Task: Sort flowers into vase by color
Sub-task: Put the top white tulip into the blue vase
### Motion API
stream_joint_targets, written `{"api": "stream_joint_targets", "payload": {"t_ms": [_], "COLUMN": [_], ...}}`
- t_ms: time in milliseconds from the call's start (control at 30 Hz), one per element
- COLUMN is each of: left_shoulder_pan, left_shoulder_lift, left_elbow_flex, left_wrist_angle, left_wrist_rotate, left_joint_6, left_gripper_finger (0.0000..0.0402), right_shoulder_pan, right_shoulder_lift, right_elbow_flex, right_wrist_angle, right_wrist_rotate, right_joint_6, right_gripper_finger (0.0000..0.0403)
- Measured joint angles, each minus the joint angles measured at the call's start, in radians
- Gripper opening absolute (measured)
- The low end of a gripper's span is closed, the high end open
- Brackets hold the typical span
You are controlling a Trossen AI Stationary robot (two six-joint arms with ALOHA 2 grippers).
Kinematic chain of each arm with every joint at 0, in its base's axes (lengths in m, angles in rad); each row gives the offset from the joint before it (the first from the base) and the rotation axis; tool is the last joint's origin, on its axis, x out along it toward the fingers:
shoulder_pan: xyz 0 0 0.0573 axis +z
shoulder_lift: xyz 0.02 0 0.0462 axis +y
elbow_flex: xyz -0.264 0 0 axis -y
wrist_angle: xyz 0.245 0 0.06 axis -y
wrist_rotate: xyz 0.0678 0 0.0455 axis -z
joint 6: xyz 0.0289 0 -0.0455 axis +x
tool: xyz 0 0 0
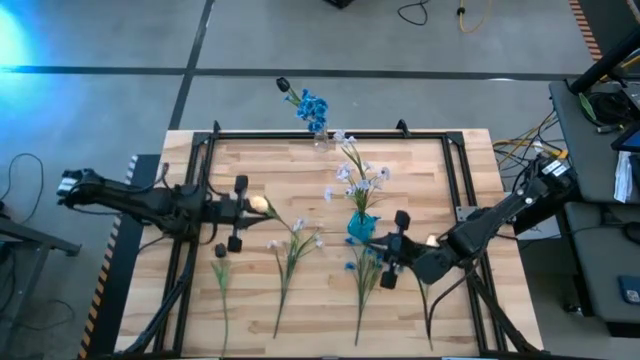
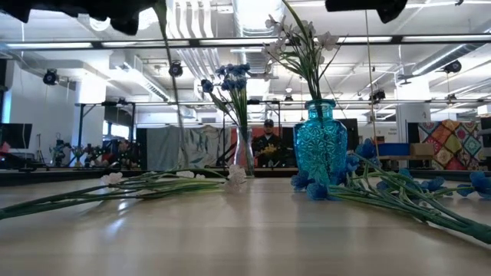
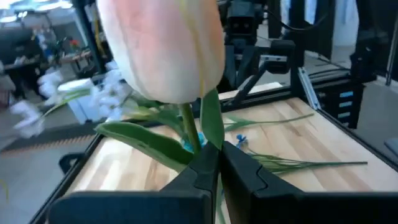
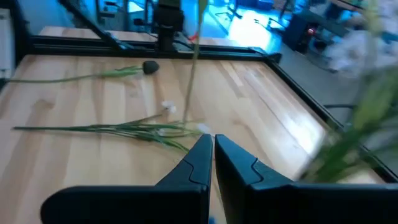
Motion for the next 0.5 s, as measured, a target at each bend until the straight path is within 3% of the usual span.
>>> {"api": "stream_joint_targets", "payload": {"t_ms": [267,500], "left_shoulder_pan": [-0.113,-0.116], "left_shoulder_lift": [0.213,0.39], "left_elbow_flex": [0.057,0.146], "left_wrist_angle": [0.12,0.147], "left_wrist_rotate": [-0.115,-0.126], "left_joint_6": [0.083,0.102], "left_gripper_finger": [0.0,0.0], "right_shoulder_pan": [-0.009,-0.054], "right_shoulder_lift": [0.116,0.237], "right_elbow_flex": [0.086,0.171], "right_wrist_angle": [0.056,0.054], "right_wrist_rotate": [-0.022,-0.047], "right_joint_6": [-0.059,-0.058], "right_gripper_finger": [0.0022,0.0099]}}
